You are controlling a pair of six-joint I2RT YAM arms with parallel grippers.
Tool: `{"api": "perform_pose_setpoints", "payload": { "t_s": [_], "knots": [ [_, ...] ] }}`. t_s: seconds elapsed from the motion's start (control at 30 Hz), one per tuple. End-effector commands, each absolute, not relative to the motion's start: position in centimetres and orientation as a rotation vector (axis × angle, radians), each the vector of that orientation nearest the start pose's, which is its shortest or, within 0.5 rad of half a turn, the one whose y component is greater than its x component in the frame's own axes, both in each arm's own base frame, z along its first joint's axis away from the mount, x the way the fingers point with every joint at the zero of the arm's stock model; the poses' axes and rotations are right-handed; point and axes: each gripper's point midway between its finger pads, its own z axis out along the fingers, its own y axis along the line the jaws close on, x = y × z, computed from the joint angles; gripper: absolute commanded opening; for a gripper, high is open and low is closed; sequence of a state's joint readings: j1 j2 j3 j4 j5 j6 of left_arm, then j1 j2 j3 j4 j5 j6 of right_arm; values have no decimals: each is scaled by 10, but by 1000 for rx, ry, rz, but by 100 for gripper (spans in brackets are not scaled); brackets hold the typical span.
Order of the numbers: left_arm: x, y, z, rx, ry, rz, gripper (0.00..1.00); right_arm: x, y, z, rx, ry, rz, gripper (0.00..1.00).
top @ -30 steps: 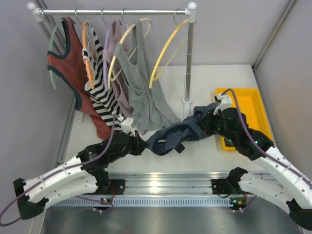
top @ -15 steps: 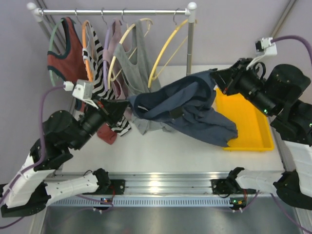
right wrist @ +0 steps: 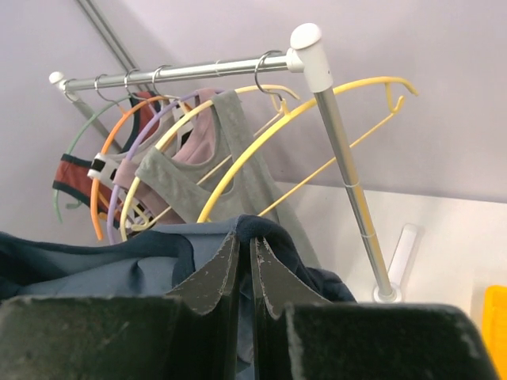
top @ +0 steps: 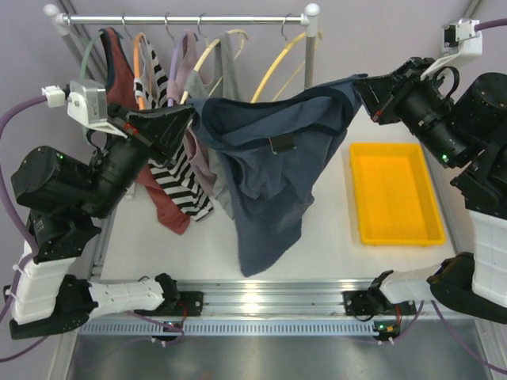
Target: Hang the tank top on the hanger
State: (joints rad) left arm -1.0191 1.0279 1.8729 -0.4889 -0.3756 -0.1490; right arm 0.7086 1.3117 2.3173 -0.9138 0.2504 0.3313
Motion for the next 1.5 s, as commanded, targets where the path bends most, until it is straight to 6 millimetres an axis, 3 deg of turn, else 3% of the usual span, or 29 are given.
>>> {"api": "perform_pose_setpoints", "payload": {
  "t_s": [0.0,0.13,0.17,0.23,0.27,0.3,0.33,0.37,0.4,0.43,0.47,0.5,0.53,0.57,0.63,0.67,0.7,0.77,0.8,0.83,0.87,1.0,1.03,1.23,1.47],
  "knots": [
    [171,-161,635,187,1171,-778,0,236,147,605,-36,1460,612,0],
    [174,-164,620,190,1214,-775,0,233,142,594,-26,1482,605,0],
    [173,-163,617,186,1220,-779,0,237,145,579,-30,1522,586,0],
    [179,-173,593,190,1279,-778,0,229,138,566,-8,1547,595,0],
    [177,-170,585,184,1293,-784,0,237,145,533,-21,1628,568,0],
    [183,-181,559,187,1356,-783,0,235,146,517,-4,1663,579,0],
    [184,-184,545,179,1387,-788,0,234,146,500,1,1698,577,0],
    [180,-179,534,166,1401,-807,0,229,143,462,2,1769,556,0],
    [185,-193,495,162,1490,-817,0,225,142,442,35,1810,569,0],
    [184,-196,476,158,1530,-830,0,221,141,421,42,1850,570,0],
    [179,-192,461,140,1551,-858,0,213,137,379,47,1925,550,0],
    [181,-204,413,123,1655,-869,0,208,137,359,85,1964,572,0],
    [174,-204,397,116,1683,-908,0,197,136,320,76,2042,570,0],
    [173,-212,349,91,1787,-914,0,191,136,302,112,2079,588,0],
    [167,-219,312,76,1863,-955,0,178,137,270,123,2139,630,0],
    [160,-223,299,80,1884,-1003,0,175,141,236,124,2211,616,0],
    [159,-229,266,56,1942,-1011,0,170,147,223,135,2250,648,0],
    [159,-235,244,51,1980,-1018,0,173,156,193,135,2304,654,0],
    [158,-239,227,74,2013,-1009,0,174,159,185,137,2324,650,0],
    [160,-244,226,80,2004,-1014,0,179,159,179,144,2329,627,0],
    [163,-250,212,102,2042,-981,0,185,162,165,146,2371,581,0],
    [179,-266,192,160,2068,-910,0,220,174,152,135,2393,493,0],
    [182,-270,181,173,2099,-892,0,230,172,141,162,2424,457,0],
    [203,-267,150,137,2154,-883,0,272,165,126,286,2410,475,3],
    [217,-251,131,100,2191,-860,0,277,173,127,328,2385,563,19]
  ]
}}
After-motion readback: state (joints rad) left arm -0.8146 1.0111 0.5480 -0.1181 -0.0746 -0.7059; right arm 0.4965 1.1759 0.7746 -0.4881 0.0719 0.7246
